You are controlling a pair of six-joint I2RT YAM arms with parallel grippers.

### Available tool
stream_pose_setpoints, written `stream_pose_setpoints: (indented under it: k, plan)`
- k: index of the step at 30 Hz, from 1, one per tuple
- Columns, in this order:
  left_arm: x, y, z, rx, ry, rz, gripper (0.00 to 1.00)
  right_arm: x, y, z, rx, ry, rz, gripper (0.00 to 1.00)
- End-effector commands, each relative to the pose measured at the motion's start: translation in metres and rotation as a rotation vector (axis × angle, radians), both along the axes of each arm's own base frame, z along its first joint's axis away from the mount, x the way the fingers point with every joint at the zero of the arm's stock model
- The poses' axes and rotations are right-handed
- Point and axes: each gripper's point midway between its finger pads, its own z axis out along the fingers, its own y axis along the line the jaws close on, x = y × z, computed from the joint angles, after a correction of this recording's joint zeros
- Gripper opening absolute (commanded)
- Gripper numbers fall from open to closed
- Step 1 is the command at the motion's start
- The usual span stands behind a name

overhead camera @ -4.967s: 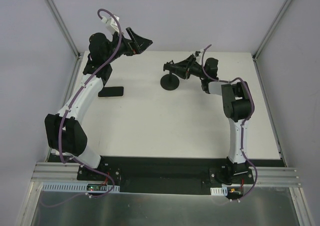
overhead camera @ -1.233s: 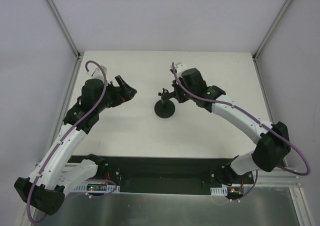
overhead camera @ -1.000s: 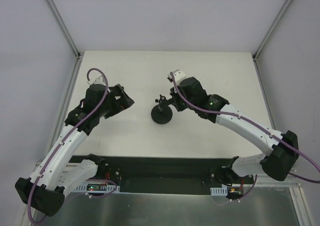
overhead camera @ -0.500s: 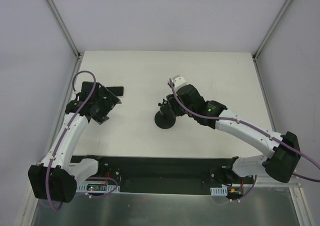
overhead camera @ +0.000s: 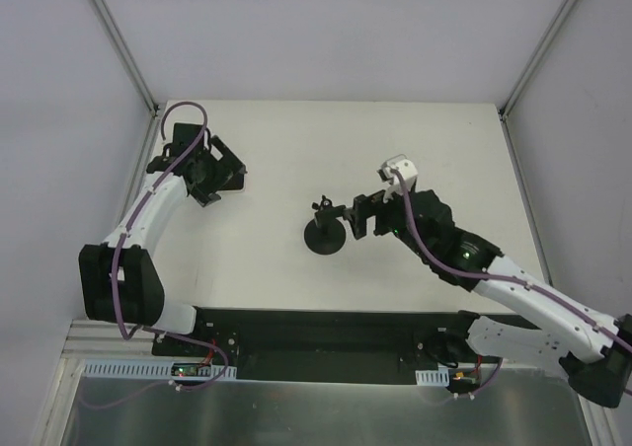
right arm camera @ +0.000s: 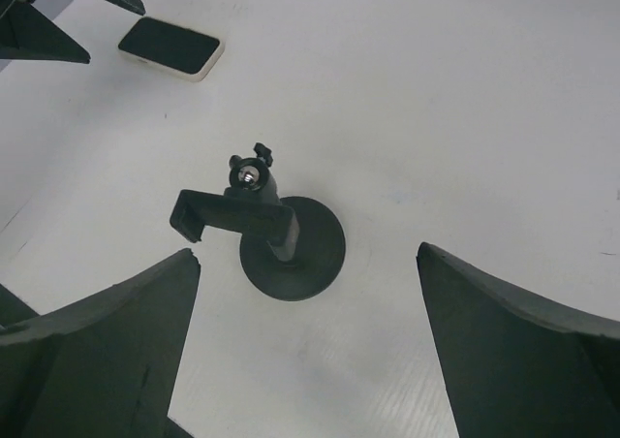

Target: Place the phone on the phone stand

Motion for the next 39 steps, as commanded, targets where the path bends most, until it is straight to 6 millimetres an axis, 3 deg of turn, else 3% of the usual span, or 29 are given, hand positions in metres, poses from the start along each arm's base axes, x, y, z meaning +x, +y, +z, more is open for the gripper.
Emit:
stream_pose_setpoints:
  k: [1,2,3,4,5,6,7,9,10,12,13,17,23,26,27,29,31,32,33,35,36,38,39]
  plan:
    - [0.069,0.006,0.023,0.0,-0.249,-0.123,0.99,0.002,-0.035,0.017,0.099,-0.143,-0.103,0.96]
    - [0.081,0.016,0.023,-0.035,-0.275,-0.117,0.99,-0.001,-0.043,0.023,0.118,-0.174,-0.111,0.96]
    - [0.096,0.017,0.03,-0.065,-0.316,-0.133,0.99,0.002,-0.051,0.01,0.095,-0.174,-0.132,0.96]
    - [0.109,0.019,0.011,-0.101,-0.281,-0.142,0.99,0.002,-0.057,0.009,0.087,-0.187,-0.141,0.96]
    - [0.119,0.024,0.008,-0.132,-0.279,-0.149,0.99,0.002,-0.063,0.008,0.089,-0.194,-0.154,0.96]
    - [0.137,0.027,0.019,-0.142,-0.312,-0.164,0.98,0.006,-0.069,-0.003,0.074,-0.18,-0.167,0.96]
    - [0.148,0.031,-0.004,-0.15,-0.27,-0.17,0.97,0.008,-0.07,0.001,0.106,-0.188,-0.174,0.96]
    - [0.168,0.046,-0.004,-0.127,-0.288,-0.147,0.96,0.012,-0.072,-0.008,0.12,-0.168,-0.17,0.96]
    - [0.175,0.05,-0.023,-0.134,-0.253,-0.138,0.96,0.012,-0.072,-0.011,0.131,-0.157,-0.168,0.96]
    - [0.189,0.063,-0.027,-0.143,-0.257,-0.123,0.94,0.015,-0.072,-0.013,0.145,-0.148,-0.162,0.96]
    - [0.193,0.067,-0.047,-0.163,-0.223,-0.116,0.93,0.017,-0.072,-0.016,0.143,-0.14,-0.165,0.96]
    - [0.196,0.075,-0.073,-0.223,-0.146,-0.077,0.91,0.018,-0.063,-0.018,0.172,-0.119,-0.138,0.96]
    - [0.168,0.087,-0.106,-0.164,0.033,-0.005,0.9,0.019,-0.054,-0.024,0.185,-0.09,-0.118,0.96]
    - [0.14,0.089,-0.115,-0.131,0.123,0.003,0.9,0.021,-0.053,-0.029,0.189,-0.083,-0.13,0.96]
    - [0.135,0.09,-0.104,-0.115,0.107,-0.004,0.9,0.022,-0.054,-0.031,0.188,-0.081,-0.135,0.96]
    - [0.115,0.089,-0.11,-0.096,0.137,-0.014,0.9,0.024,-0.055,-0.033,0.188,-0.077,-0.15,0.96]
    - [0.103,0.083,-0.093,-0.094,0.109,-0.042,0.91,0.026,-0.055,-0.037,0.193,-0.07,-0.164,0.96]
    - [0.086,0.076,-0.1,-0.113,0.14,-0.051,0.9,0.027,-0.057,-0.039,0.193,-0.072,-0.177,0.96]
    - [0.08,0.072,-0.086,-0.115,0.112,-0.062,0.91,0.028,-0.057,-0.049,0.181,-0.062,-0.182,0.96]
    - [0.054,0.061,-0.088,-0.142,0.138,-0.081,0.93,0.031,-0.055,-0.052,0.231,-0.065,-0.203,0.96]
    - [0.046,0.054,-0.074,-0.128,0.103,-0.106,0.94,0.031,-0.056,-0.065,0.221,-0.05,-0.21,0.96]
    - [0.023,0.043,-0.078,-0.137,0.124,-0.134,0.95,0.033,-0.054,-0.066,0.232,-0.052,-0.213,0.96]
    - [0.016,0.033,-0.066,-0.112,0.086,-0.182,0.95,0.033,-0.054,-0.07,0.225,-0.048,-0.215,0.96]
